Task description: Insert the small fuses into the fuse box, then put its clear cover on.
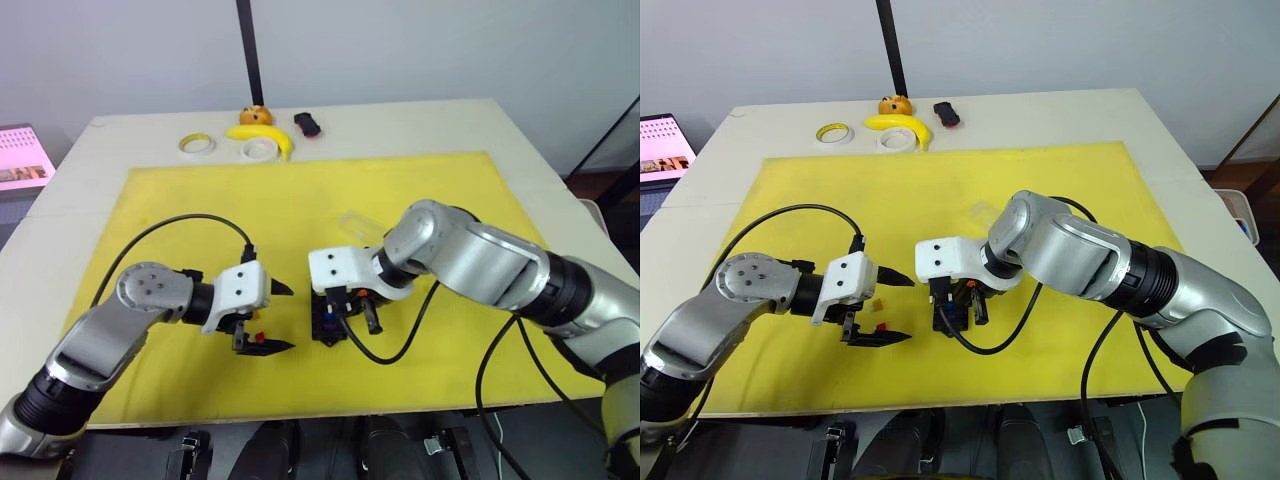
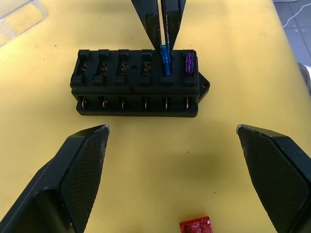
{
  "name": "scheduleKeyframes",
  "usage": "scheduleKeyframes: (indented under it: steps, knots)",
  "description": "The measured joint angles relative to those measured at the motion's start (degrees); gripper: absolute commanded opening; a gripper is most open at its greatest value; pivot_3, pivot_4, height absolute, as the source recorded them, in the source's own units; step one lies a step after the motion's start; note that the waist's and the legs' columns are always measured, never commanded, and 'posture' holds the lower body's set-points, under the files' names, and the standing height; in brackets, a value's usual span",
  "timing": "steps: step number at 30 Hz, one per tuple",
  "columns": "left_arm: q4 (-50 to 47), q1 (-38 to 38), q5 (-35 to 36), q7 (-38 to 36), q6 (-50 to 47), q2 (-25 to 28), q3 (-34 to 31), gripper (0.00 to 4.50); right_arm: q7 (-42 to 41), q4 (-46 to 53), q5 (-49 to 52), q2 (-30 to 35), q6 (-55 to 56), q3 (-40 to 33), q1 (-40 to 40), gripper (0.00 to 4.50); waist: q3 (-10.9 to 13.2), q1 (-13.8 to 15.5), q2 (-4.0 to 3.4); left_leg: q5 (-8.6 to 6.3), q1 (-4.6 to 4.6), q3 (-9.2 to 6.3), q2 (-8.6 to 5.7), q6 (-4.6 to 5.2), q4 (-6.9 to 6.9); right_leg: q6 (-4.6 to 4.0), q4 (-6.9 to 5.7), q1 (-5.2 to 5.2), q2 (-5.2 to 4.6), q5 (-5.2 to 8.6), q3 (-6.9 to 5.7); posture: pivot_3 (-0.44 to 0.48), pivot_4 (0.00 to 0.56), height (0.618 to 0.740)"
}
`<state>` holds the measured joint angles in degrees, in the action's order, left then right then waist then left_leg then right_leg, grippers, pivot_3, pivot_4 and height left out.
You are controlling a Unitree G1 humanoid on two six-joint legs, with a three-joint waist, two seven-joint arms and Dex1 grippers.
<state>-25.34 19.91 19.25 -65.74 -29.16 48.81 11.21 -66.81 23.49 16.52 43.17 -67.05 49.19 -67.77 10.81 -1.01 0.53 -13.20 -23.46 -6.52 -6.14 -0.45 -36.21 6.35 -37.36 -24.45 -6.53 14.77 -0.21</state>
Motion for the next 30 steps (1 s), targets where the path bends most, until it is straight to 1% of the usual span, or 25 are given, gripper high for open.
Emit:
scheduleKeyframes:
  steps: [30]
  knots:
    - [1.01, 0.24, -1.08, 0.46, 1.05, -0.01, 0.00, 4.41, -2.12, -0.06, -2.71, 0.16, 3.83, -0.58, 1.33, 0.00, 0.00, -0.02, 0.00, 0.00, 0.00, 0.00, 0.00, 0.00, 0.00, 0.00, 0.00, 0.00, 0.01, 0.00, 0.00, 0.000, 0.150, 0.740]
